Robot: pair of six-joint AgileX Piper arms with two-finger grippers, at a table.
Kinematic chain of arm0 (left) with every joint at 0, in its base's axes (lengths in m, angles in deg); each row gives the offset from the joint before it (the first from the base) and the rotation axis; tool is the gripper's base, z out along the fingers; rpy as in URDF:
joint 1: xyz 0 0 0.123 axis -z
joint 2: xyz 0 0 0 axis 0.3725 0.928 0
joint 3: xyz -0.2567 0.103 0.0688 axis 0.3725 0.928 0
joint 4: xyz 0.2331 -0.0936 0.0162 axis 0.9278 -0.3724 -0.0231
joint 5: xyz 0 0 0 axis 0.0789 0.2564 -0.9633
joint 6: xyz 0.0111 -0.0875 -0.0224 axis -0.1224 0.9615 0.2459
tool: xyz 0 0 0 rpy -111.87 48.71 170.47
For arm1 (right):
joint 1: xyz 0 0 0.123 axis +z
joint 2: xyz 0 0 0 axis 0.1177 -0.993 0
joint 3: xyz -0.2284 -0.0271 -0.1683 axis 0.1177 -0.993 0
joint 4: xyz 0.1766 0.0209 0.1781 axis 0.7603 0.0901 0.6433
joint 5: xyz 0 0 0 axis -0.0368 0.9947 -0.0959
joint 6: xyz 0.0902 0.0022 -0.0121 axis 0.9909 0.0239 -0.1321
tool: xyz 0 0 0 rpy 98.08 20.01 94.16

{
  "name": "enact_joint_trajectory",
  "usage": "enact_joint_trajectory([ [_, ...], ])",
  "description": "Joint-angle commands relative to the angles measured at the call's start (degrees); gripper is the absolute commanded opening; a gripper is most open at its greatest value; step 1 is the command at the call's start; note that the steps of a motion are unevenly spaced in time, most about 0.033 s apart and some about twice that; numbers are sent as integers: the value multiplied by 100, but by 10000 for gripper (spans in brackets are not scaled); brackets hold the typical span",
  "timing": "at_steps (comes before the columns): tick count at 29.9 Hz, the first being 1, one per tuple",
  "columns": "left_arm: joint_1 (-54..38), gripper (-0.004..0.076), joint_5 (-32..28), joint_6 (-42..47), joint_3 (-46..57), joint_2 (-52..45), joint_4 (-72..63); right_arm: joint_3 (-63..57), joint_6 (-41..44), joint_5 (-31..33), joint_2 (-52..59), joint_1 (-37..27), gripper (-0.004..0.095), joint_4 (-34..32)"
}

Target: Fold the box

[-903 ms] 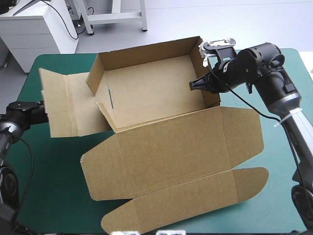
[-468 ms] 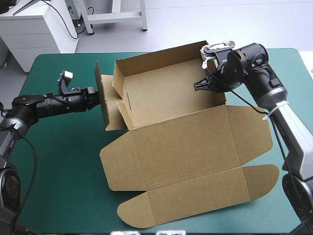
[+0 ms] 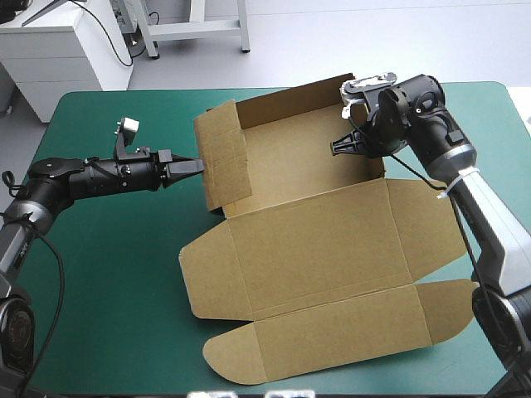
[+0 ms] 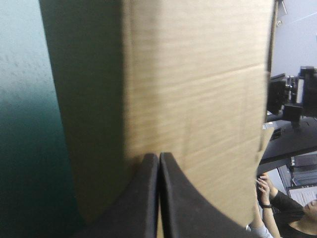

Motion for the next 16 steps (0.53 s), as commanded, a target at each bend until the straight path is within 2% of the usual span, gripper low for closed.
enact_joint_trajectory([
  [1, 47, -6, 321, 27, -173, -290, -439, 169, 28, -46, 269, 14, -20, -81],
  [4, 47, 53, 373, 27, -173, -290, -426, 169, 28, -46, 269, 14, -20, -90],
  [9, 36, 309, 423, 27, -173, -290, -426, 169, 28, -46, 265, 14, -20, -115],
  [11, 36, 379, 466, 27, -173, -290, -426, 169, 28, -46, 265, 14, -20, -115],
  [14, 36, 377, 589, 27, -173, -290, -542, 169, 28, -46, 265, 14, -20, -127],
  [16, 36, 344, 694, 27, -173, -290, -689, 169, 28, -46, 265, 14, -20, -127],
])
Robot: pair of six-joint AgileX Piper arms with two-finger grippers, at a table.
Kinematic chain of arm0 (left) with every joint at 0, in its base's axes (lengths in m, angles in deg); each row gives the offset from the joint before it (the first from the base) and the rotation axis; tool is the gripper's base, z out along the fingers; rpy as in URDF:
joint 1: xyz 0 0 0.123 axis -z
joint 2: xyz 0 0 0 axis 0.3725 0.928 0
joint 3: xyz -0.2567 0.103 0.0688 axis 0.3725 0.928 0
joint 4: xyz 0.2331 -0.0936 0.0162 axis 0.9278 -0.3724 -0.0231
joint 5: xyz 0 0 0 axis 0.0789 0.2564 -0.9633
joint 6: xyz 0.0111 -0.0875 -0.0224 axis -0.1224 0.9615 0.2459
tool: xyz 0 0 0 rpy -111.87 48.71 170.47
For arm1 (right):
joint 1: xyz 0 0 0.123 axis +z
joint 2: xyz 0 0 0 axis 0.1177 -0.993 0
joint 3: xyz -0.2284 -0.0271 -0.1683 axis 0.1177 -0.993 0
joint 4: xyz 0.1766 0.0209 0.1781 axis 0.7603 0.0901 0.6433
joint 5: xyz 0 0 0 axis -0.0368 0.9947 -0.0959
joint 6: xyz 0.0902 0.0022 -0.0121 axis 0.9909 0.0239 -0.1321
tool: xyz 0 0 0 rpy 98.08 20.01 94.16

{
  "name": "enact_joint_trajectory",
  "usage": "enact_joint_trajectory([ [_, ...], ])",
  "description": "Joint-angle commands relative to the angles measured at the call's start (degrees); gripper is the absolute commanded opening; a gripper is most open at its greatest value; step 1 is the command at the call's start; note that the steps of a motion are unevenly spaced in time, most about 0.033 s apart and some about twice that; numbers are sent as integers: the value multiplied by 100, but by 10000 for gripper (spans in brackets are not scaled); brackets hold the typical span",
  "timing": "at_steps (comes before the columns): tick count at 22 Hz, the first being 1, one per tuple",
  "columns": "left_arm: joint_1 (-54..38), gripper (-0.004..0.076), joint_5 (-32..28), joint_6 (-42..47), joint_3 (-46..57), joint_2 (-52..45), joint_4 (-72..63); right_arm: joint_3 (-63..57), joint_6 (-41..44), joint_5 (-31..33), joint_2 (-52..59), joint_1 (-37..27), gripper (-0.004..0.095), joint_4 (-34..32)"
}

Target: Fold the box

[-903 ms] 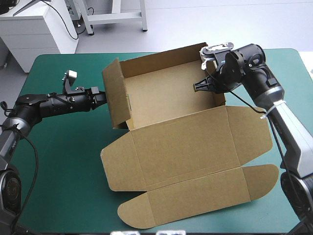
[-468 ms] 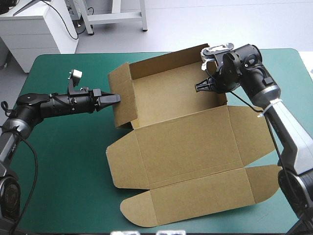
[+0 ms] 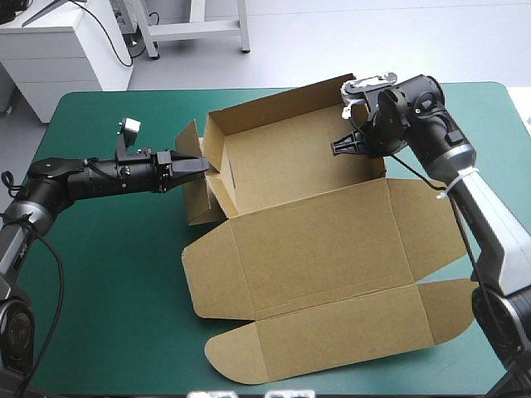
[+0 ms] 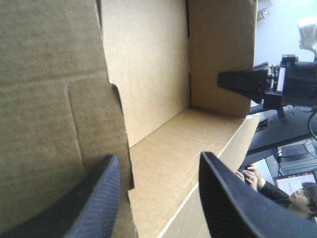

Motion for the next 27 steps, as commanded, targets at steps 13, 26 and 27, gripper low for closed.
enact_joint_trajectory([
  [13, 13, -8, 602, 3, -314, -245, -2308, 169, 10, -2, 271, 14, -20, -64],
  [26, -2736, -8, 602, 327, -717, -234, -1989, 293, -92, -17, 1405, -9, -20, 520],
  [27, -2835, -8, 602, 327, -717, -234, -1834, 293, -94, -17, 1547, -9, -20, 602],
])
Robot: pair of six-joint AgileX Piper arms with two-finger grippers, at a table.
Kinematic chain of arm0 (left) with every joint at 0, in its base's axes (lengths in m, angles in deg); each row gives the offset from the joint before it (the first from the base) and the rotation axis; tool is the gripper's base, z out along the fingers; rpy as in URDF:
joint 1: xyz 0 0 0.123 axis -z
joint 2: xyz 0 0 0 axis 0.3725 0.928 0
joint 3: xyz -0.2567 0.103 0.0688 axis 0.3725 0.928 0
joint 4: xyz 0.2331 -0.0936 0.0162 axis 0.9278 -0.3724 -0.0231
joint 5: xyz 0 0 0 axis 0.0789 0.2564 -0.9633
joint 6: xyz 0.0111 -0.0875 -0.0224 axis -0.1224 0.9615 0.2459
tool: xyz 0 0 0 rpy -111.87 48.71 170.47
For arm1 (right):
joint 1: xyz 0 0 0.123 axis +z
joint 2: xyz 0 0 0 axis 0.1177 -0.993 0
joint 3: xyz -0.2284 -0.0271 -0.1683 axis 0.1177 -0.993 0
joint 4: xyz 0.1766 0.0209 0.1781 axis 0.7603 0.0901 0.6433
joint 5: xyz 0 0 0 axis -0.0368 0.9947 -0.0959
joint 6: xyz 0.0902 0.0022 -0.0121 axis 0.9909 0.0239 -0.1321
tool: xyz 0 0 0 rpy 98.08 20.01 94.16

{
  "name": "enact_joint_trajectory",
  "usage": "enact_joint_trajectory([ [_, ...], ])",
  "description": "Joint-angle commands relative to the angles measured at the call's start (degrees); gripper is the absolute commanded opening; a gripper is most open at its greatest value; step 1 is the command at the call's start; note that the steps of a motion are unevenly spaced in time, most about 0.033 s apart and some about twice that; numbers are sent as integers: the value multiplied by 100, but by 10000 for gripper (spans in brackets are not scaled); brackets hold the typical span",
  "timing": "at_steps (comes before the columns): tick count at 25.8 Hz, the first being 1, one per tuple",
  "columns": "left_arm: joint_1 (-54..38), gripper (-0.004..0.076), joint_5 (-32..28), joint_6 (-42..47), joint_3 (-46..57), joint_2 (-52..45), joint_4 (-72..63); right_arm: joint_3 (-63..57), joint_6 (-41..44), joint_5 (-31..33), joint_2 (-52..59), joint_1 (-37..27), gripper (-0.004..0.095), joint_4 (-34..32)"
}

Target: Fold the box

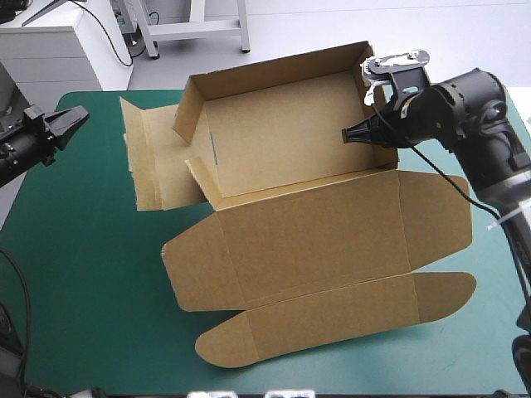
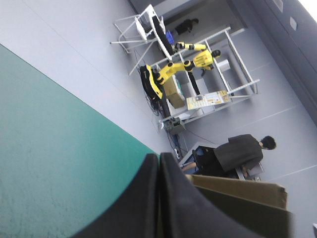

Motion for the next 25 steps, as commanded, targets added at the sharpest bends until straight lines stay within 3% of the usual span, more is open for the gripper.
enact_joint_trajectory([
  [1, -165, -8, 585, -6, -183, -234, -389, 210, -46, -17, 524, -9, -20, 265],
  [11, 194, -8, -16, 161, -183, -234, 1536, 210, -313, -353, 871, 1, -20, 1310],
  [20, 1868, -8, -1101, 717, -183, -234, 2612, 210, -328, -562, 673, 1, -20, 1283],
  [25, 2559, -8, -1200, 803, -183, -246, 2528, 210, -355, -575, 418, 1, -20, 898],
])
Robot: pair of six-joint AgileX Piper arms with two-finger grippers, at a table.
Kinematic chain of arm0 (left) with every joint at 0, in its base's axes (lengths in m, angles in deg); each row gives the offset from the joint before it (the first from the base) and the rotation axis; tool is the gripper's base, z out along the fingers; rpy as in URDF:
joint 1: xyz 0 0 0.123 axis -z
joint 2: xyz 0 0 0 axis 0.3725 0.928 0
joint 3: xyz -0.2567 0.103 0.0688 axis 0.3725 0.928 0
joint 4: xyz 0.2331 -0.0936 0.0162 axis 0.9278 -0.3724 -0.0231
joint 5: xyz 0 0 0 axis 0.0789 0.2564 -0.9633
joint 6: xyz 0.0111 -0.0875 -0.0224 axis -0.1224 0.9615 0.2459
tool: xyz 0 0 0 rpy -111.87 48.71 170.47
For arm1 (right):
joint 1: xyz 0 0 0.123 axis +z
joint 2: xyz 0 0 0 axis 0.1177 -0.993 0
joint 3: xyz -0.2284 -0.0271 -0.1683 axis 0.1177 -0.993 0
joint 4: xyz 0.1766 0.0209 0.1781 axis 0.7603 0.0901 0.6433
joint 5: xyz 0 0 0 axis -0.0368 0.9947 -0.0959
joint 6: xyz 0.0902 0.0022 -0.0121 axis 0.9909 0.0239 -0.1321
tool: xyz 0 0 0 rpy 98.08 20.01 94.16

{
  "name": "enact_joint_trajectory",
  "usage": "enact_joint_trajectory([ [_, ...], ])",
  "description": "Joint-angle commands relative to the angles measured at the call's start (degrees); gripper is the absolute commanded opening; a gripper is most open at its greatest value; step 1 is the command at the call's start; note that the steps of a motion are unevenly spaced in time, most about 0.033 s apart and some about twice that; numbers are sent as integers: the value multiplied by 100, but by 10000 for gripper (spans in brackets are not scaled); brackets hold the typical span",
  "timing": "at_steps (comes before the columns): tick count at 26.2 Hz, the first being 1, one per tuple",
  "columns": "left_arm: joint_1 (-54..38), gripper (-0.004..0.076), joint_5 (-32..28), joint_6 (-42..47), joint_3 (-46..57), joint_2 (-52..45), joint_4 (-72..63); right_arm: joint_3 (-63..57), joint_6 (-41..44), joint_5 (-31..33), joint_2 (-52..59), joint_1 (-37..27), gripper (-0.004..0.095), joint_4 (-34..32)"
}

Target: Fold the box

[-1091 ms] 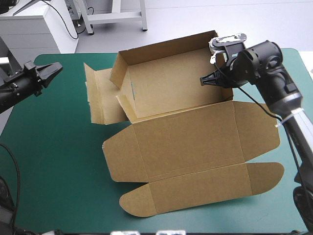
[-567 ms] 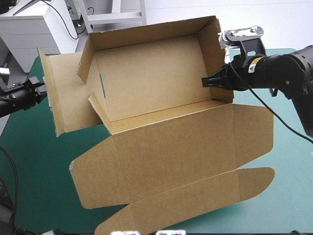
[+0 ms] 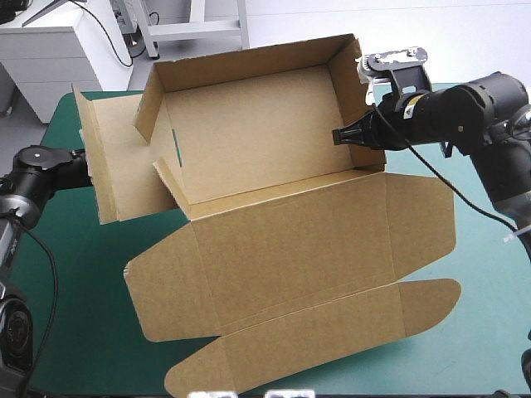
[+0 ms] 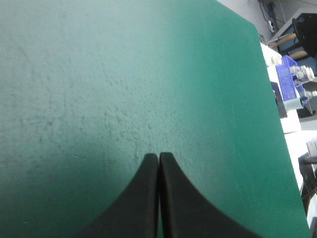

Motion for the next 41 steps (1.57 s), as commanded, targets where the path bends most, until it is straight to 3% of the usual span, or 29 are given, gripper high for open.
enact_joint_trajectory([
  [1, 269, -8, 5, 88, -183, -246, -399, 180, 51, -435, 30, 1, -20, -461],
  [4, 285, -8, 212, 88, -183, -246, -623, 180, 186, -392, -155, 1, -20, -1026],
  [13, 896, -8, 351, 12, -183, -246, -1225, 180, 297, -404, -466, 1, -20, -1478],
  [28, 886, 10, 585, -123, -363, -304, -1380, 180, 320, -276, -594, 1, -20, -1711],
  [31, 886, 101, 682, -132, -368, -304, -1390, 180, 320, -237, -594, 1, -20, -1720],
  [38, 706, 492, 1193, -132, -378, -304, -1933, 180, 320, -214, -594, 1, -20, -1724],
  [41, 576, 538, 1365, -132, -378, -304, -2235, 180, 320, -206, -599, 1, -20, -1734],
])
